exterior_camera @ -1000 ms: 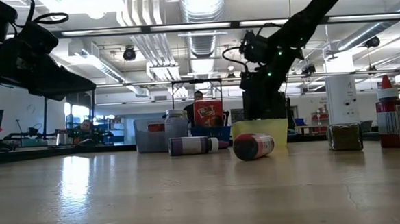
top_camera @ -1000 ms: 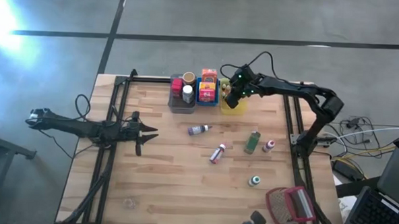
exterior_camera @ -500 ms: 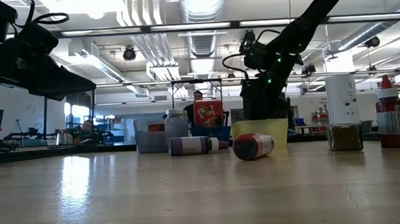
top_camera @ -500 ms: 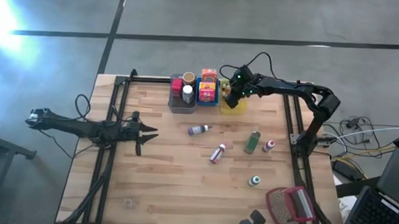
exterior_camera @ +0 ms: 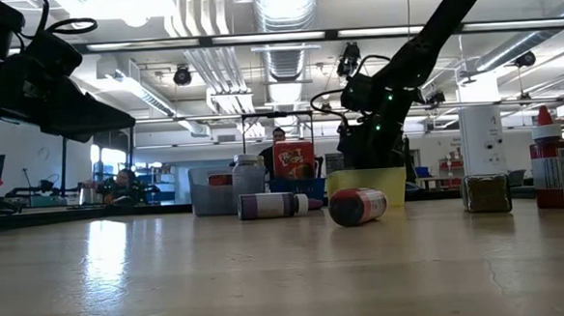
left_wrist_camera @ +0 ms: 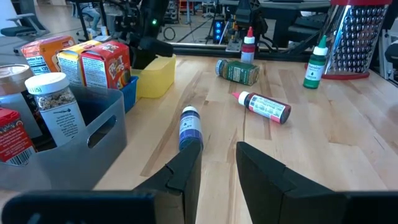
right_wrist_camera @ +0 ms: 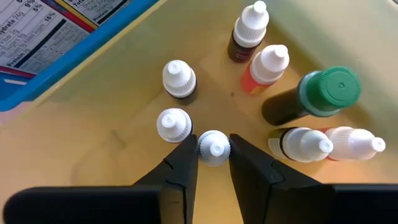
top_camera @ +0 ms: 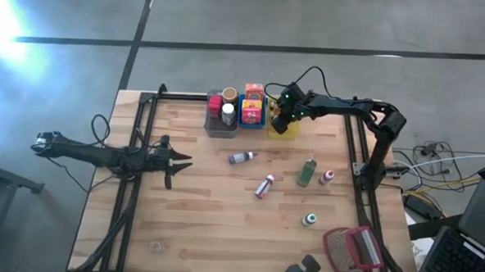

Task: Pick & Place Kitchen Items
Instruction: Put the black food coloring bottle into the yellow bin, then put the red food coloring bottle into the yellow bin

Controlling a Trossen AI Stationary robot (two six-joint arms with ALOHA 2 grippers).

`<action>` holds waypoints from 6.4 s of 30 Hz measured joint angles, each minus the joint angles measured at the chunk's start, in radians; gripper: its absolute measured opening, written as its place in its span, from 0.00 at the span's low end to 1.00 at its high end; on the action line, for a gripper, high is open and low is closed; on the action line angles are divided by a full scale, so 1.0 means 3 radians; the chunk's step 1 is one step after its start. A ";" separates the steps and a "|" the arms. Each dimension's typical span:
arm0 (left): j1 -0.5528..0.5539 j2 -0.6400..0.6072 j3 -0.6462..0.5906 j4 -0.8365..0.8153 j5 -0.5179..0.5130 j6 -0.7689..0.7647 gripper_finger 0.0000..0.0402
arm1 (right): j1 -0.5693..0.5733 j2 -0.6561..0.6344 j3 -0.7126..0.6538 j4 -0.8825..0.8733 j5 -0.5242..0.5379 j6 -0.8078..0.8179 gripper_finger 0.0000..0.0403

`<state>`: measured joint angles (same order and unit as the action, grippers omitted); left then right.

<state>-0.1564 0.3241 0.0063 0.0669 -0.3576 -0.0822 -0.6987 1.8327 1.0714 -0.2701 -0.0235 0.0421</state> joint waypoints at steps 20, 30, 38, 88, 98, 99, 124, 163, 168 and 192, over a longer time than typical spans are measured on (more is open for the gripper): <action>0.0000 0.0001 0.0000 0.0000 0.0000 0.0000 0.27 | 0.0000 -0.0024 -0.0001 -0.0023 -0.0003 -0.0019 0.29; -0.0001 0.0000 0.0000 0.0000 0.0000 0.0000 0.27 | 0.0000 -0.0152 -0.0001 -0.0034 -0.0015 -0.0053 0.21; 0.0000 0.0000 0.0000 0.0000 0.0000 0.0000 0.27 | 0.0006 -0.0405 -0.0001 -0.0064 -0.0047 -0.0053 0.18; 0.0000 0.0000 0.0000 0.0000 0.0000 0.0000 0.27 | 0.2305 -0.2681 -0.0001 -0.3564 0.0785 0.2031 0.28; -0.0001 0.0000 0.0000 0.0000 0.0000 0.0000 0.27 | 0.2643 -0.2786 -0.0020 -0.3865 0.0781 0.2624 0.34; 0.0000 0.0000 0.0000 0.0000 0.0000 0.0000 0.27 | 0.2650 -0.2774 -0.0033 -0.3872 0.0778 0.2644 0.34; -0.0001 0.0001 0.0000 0.0000 0.0000 0.0000 0.27 | 0.2656 -0.2718 -0.0712 -0.3597 0.0347 0.2672 0.38; 0.0000 0.0001 0.0000 0.0000 0.0000 0.0000 0.27 | 0.2566 -0.2782 -0.1297 -0.2819 0.0515 0.2378 0.40; 0.0001 0.0001 0.0000 0.0000 0.0000 0.0000 0.27 | 0.2566 -0.2832 -0.1303 -0.2829 0.0525 0.2360 0.32; -0.0001 0.0001 0.0000 0.0000 0.0000 0.0000 0.27 | 0.2567 -0.2833 -0.1300 -0.2818 0.0521 0.2352 0.31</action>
<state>-0.1566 0.3244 0.0063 0.0669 -0.3576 -0.0822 0.0715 0.9829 0.6815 -1.1156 0.1329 0.7476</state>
